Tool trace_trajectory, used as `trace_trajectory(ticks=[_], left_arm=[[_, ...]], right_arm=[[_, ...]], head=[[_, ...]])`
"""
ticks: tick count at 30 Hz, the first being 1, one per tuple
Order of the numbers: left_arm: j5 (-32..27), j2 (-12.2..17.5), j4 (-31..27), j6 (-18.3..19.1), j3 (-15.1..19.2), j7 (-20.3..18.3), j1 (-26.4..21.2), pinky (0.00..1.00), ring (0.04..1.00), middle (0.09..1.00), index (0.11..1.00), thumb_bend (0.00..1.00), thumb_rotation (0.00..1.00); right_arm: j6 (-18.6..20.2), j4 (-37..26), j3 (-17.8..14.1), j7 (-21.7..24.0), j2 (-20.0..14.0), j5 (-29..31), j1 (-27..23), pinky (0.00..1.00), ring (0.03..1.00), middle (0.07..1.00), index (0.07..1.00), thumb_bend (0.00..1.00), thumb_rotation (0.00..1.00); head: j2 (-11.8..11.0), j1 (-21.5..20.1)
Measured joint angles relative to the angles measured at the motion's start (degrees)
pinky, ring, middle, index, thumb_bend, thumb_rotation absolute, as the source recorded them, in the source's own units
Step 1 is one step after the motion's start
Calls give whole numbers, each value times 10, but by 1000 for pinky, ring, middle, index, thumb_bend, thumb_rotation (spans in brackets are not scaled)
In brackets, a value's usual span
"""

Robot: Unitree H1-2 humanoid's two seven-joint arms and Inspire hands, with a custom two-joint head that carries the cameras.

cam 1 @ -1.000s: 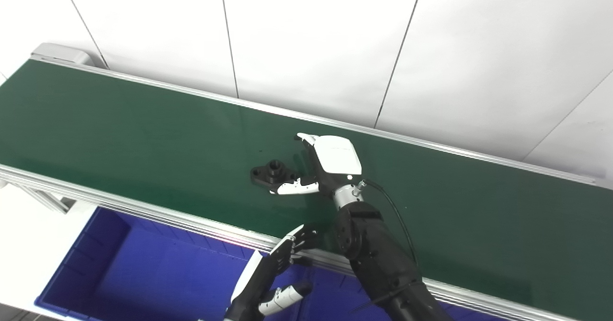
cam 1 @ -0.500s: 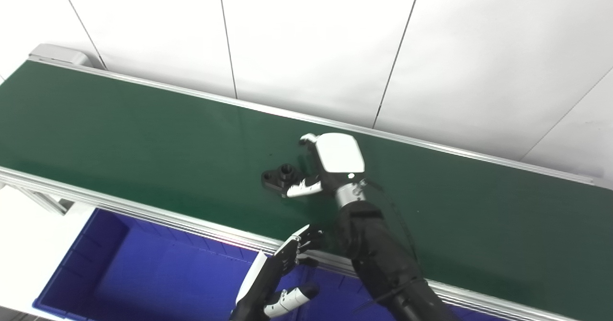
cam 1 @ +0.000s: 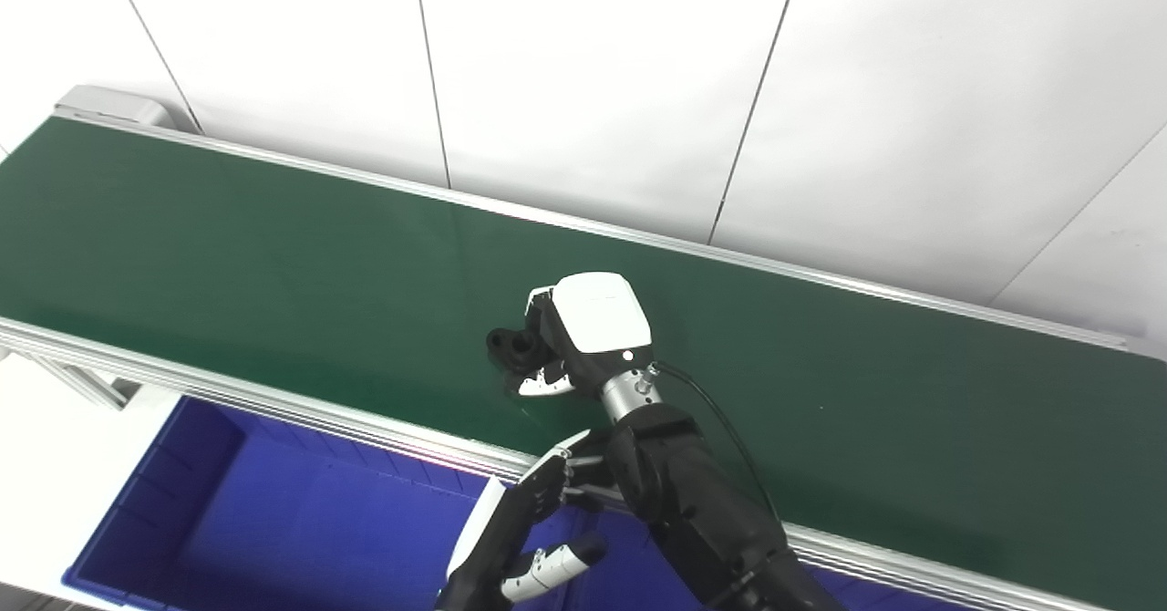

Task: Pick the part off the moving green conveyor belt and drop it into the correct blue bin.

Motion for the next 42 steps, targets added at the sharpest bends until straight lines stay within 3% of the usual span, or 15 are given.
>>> trace_trajectory(ticks=[3, 14, 15, 17, 22, 24, 30, 32, 37, 42], left_arm=[[0, 0, 0, 0, 0, 3, 0, 571, 632, 656, 755, 756, 817], [0, 1, 0, 0, -2, 2, 0, 580, 647, 655, 770, 758, 832], [-1, 2, 0, 0, -2, 2, 0, 580, 646, 652, 770, 762, 837], [-4, 3, -1, 0, -2, 0, 0, 584, 647, 648, 770, 763, 840], [-15, 11, -6, 0, 0, -4, 3, 584, 654, 651, 782, 753, 844], [-19, 17, -8, 0, 2, -6, 4, 575, 651, 651, 784, 749, 845], [-38, 29, -22, 1, 9, -15, 6, 579, 662, 653, 799, 739, 847], [-45, 33, -23, 2, 10, -23, 7, 584, 668, 655, 804, 741, 849], [-60, 51, -37, 16, 17, -30, 12, 594, 683, 669, 815, 722, 866], [-74, 67, -51, 29, 27, -40, 16, 612, 693, 690, 834, 723, 877]], right_arm=[[-4, 0, 1, -3, -1, 7, 5, 76, 130, 200, 469, 508, 122], [-23, 11, 0, -15, -8, 26, 0, 112, 166, 249, 476, 510, 109], [-23, 11, -4, -15, -9, 32, 2, 124, 178, 379, 477, 521, 44], [-24, 8, -13, -15, -10, 43, 7, 139, 194, 451, 479, 524, 9], [-24, -24, -29, -21, -19, 51, 28, 125, 175, 387, 499, 515, 0], [-23, -46, -36, -20, -25, 51, 40, 118, 167, 435, 486, 520, 0], [14, -150, -43, 52, -54, 37, 77, 119, 172, 469, 479, 526, 1], [20, -180, -51, 68, -62, 33, 90, 120, 174, 417, 492, 519, 1], [50, -259, -64, 131, -78, 25, 109, 148, 205, 469, 486, 525, 0], [72, -343, -62, 187, -77, -4, 109, 122, 176, 469, 480, 527, 0]], head=[[1, 0], [2, -13], [3, -18], [3, -18], [4, -46], [4, -48], [11, -81], [11, -89], [17, -111], [31, -180]])
